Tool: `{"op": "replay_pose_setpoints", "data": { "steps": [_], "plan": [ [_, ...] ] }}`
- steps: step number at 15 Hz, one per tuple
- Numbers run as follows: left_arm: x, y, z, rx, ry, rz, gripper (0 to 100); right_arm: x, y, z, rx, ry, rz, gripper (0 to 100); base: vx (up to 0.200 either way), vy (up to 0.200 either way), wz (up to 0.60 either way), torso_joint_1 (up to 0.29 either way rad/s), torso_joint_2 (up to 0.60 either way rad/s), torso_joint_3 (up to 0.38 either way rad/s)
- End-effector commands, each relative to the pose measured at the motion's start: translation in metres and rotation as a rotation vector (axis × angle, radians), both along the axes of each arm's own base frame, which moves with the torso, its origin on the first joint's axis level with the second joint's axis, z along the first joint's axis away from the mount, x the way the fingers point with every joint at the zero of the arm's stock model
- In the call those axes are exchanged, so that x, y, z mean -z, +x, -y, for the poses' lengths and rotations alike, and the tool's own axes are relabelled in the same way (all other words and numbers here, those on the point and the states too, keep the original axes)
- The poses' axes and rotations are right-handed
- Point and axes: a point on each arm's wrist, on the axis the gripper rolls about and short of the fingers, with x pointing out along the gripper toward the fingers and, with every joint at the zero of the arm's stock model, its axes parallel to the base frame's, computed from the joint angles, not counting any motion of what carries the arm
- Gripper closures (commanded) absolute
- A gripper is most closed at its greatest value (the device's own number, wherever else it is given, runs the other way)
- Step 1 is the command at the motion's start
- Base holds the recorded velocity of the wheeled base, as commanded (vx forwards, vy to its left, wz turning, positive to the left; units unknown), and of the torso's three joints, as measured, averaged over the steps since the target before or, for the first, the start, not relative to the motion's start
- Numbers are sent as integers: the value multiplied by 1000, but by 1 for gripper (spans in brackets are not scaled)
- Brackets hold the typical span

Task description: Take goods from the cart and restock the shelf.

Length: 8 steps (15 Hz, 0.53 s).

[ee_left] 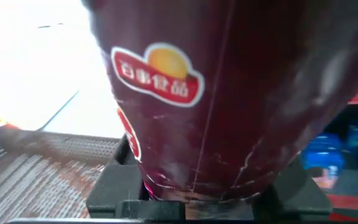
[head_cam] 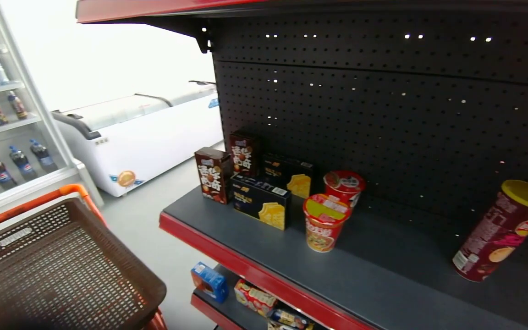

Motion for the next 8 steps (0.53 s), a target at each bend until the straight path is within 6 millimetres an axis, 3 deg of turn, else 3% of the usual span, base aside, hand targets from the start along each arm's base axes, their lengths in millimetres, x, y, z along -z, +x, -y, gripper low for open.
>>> {"op": "replay_pose_setpoints", "data": {
  "steps": [1,8],
  "plan": [
    [4,2,0,2,2,-16,100,0,0,0,0,0,-1,0,0,0,-600,7,7,7],
    [11,5,1,5,4,-43,100,0,0,0,0,1,-1,0,0,0,-600,2,3,4]
  ]
}}
